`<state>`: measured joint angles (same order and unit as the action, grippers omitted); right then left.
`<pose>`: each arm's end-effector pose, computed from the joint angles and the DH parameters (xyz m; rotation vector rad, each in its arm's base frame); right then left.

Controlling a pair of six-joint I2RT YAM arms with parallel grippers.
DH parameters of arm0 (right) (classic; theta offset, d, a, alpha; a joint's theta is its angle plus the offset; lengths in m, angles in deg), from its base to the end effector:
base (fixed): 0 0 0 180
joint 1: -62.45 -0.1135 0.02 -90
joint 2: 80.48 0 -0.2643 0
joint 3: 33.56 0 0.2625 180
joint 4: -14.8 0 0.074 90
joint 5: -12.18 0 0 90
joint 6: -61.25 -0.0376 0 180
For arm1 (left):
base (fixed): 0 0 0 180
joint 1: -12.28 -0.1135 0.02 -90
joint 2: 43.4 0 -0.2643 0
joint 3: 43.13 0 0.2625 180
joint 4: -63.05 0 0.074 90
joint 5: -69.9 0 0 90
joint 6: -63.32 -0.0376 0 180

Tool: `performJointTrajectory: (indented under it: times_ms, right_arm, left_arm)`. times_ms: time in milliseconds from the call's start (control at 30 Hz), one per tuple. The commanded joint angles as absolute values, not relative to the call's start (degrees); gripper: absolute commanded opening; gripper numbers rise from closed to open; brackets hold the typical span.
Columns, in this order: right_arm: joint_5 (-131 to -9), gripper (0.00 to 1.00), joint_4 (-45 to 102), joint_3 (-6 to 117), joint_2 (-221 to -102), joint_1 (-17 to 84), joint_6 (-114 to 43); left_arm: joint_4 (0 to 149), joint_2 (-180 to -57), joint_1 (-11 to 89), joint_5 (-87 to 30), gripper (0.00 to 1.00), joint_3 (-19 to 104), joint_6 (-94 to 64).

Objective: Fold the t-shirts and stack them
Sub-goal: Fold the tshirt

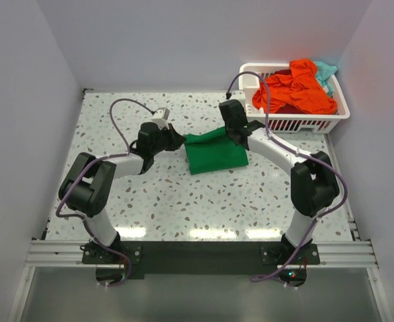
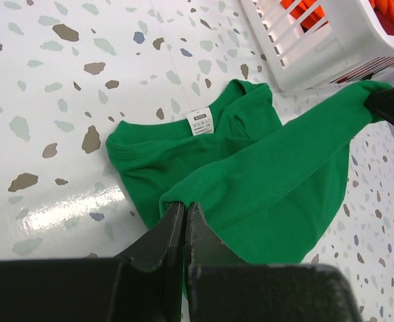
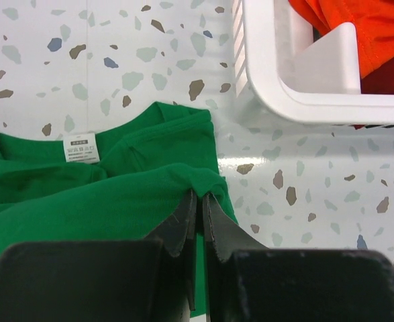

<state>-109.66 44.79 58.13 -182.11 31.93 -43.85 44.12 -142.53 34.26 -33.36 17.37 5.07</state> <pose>0.3659 0.1927 0.2591 -0.0046 2.1526 -0.1747 0.3409 -0.1469 0.1733 -0.0072 1.9992 -0.8406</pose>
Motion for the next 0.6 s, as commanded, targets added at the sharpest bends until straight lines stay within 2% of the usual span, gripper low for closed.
performJointTrajectory:
  times_ms: [0, 200, 233, 267, 300, 333, 367, 433, 467, 567]
  right_arm:
    - [-111.4, 0.00, 42.3, 61.8, -183.3, 32.6, -42.6]
    - [-112.7, 0.00, 42.3, 62.7, -184.6, 32.7, -42.8]
    - [-112.6, 0.06, 42.3, 63.1, -184.9, 32.7, -42.7]
    - [-112.3, 0.19, 42.3, 63.1, -184.8, 32.7, -42.6]
    - [-111.6, 0.36, 41.7, 63.1, -184.6, 32.7, -42.5]
    - [-111.0, 0.57, 41.3, 62.5, -184.4, 32.7, -42.0]
    - [-110.3, 0.63, 40.8, 62.1, -184.0, 32.6, -41.8]
    - [-108.2, 0.74, 38.8, 61.0, -182.7, 32.6, -41.2]
    - [-107.4, 0.75, 38.7, 60.7, -182.2, 32.6, -41.1]
    - [-104.4, 0.77, 38.0, 59.5, -180.5, 32.6, -41.1]
  left_arm:
    - [40.8, -145.1, 33.3, -35.7, 0.00, 22.5, 2.6]
    - [42.5, -150.4, 32.1, -34.4, 0.00, 27.0, 1.3]
    - [43.0, -150.6, 32.0, -34.1, 0.09, 27.2, 1.3]
    - [43.5, -150.4, 31.9, -33.6, 0.43, 27.1, 1.3]
    - [44.2, -149.9, 31.8, -31.5, 0.59, 26.5, 1.2]
    - [44.3, -148.4, 31.8, -30.5, 0.69, 25.8, 1.2]
    - [44.2, -147.6, 31.8, -28.7, 0.79, 25.1, 1.2]
    - [44.6, -145.2, 31.8, -27.2, 0.87, 23.0, 1.2]
    - [44.6, -144.5, 31.9, -27.1, 0.91, 22.3, 1.3]
    - [44.5, -142.5, 32.1, -27.8, 0.93, 19.3, 1.7]
